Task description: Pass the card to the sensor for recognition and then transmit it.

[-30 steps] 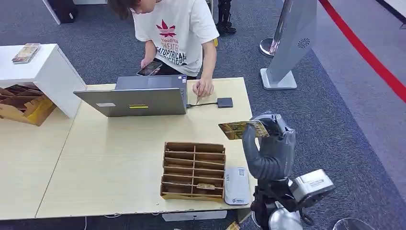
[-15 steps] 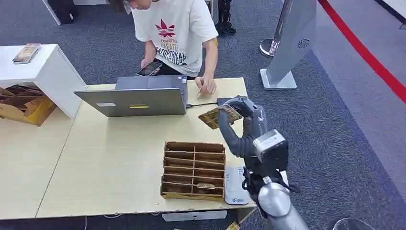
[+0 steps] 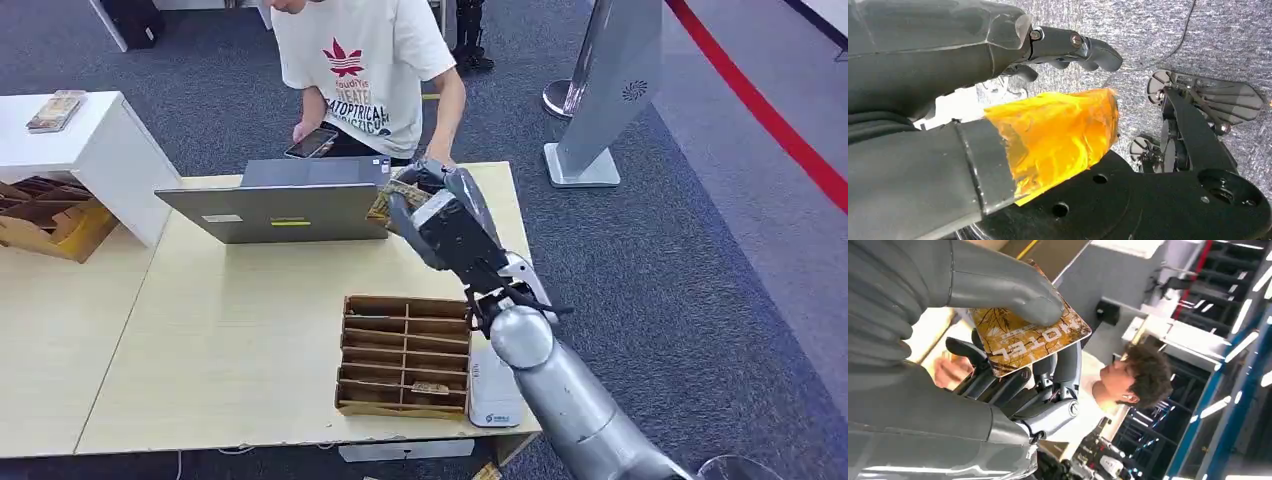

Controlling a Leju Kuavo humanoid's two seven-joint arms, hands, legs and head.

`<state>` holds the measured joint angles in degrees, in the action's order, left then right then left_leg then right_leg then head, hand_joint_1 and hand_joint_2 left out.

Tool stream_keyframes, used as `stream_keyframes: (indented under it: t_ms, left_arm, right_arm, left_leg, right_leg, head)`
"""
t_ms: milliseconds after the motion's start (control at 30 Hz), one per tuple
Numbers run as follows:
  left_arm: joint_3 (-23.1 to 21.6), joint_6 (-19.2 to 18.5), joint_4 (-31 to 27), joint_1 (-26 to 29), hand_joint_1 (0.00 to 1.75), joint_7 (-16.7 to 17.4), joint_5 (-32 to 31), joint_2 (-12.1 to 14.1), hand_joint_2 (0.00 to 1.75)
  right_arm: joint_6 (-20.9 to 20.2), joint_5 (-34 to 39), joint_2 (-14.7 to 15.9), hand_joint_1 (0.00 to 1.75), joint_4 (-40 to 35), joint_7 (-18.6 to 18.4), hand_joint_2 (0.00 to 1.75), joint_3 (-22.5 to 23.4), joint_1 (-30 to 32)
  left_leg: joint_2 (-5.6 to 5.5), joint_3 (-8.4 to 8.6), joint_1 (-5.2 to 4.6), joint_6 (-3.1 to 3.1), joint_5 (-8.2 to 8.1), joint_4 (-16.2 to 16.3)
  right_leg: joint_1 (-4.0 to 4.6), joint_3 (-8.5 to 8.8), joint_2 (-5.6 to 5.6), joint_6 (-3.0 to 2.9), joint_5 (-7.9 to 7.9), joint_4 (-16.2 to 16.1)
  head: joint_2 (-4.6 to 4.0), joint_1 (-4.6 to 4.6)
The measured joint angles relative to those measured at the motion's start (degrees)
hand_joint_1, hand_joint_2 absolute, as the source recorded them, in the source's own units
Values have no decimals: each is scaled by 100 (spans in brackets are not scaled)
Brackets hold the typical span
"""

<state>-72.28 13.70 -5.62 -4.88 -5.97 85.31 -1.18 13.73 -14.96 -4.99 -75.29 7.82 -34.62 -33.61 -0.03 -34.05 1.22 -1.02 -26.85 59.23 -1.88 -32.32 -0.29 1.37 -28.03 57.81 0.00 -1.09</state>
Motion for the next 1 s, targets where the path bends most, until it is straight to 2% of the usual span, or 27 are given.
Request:
stream_keyframes:
  t_ms: [267, 600, 1000]
  left_arm:
    - [-240, -7, -41, -102, 0, 125, -184, 39, 0]
    - [-295, -17, -61, -133, 0, 144, -212, 68, 0]
    - [-452, -68, -74, -238, 0, 328, -432, 72, 0]
  right_arm:
    - [28, -745, -343, 175, 1184, -299, 175, -105, -877]
    - [85, -854, -446, 175, 1733, -297, 175, -122, -1131]
    - [406, -1964, -575, 175, 2812, -666, 175, -136, -1765]
  left_leg:
    - [0, 1, 0, -1, 5, 0]
    - [-1, 0, 0, -1, 3, 0]
    - [-1, 1, 0, -1, 5, 2]
  right_leg:
    - [0, 0, 2, -1, 3, 2]
    - [0, -1, 2, -1, 2, 1]
    - [0, -1, 3, 0, 5, 1]
  head:
    - [0, 0]
    - [0, 0]
    - [0, 0]
